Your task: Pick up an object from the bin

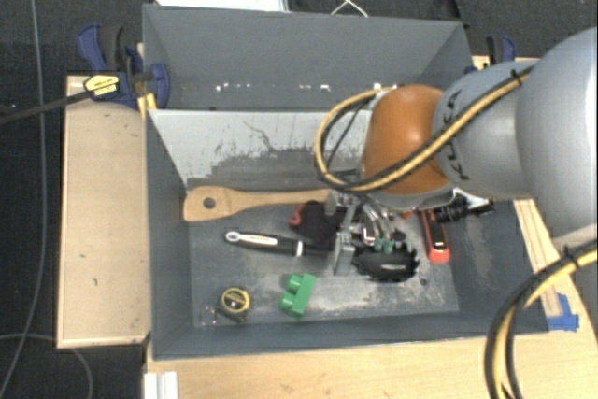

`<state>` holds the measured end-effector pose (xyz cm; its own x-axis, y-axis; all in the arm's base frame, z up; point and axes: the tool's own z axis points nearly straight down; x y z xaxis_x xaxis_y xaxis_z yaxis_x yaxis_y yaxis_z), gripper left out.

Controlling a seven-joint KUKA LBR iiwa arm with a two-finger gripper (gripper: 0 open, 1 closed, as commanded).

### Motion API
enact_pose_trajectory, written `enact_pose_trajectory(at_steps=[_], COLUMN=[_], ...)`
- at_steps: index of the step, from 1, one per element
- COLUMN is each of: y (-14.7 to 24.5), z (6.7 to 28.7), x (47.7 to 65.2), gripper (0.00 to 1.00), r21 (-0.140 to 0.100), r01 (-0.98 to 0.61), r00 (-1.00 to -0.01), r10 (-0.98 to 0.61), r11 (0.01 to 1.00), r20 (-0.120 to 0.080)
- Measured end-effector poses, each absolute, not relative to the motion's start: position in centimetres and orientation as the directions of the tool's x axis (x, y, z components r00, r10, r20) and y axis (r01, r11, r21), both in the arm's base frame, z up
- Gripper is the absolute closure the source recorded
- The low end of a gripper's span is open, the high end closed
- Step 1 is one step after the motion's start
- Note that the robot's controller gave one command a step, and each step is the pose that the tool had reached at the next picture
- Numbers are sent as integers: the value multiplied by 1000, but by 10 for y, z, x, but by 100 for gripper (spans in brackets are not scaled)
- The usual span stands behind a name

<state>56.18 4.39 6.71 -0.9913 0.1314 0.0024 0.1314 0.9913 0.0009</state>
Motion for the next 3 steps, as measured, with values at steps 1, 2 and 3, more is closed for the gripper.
enact_pose_trajectory(at_steps=[1, 2, 3], y=[43, 44, 43], z=[71, 71, 73], x=[559, 561, 560], gripper=[0, 0, 0], r21=[5, 5, 5], r01=[229, 192, 228], r00=[-973, -981, -973], r10=[229, 192, 229], r11=[973, 981, 974], r20=[-10, -11, -11])
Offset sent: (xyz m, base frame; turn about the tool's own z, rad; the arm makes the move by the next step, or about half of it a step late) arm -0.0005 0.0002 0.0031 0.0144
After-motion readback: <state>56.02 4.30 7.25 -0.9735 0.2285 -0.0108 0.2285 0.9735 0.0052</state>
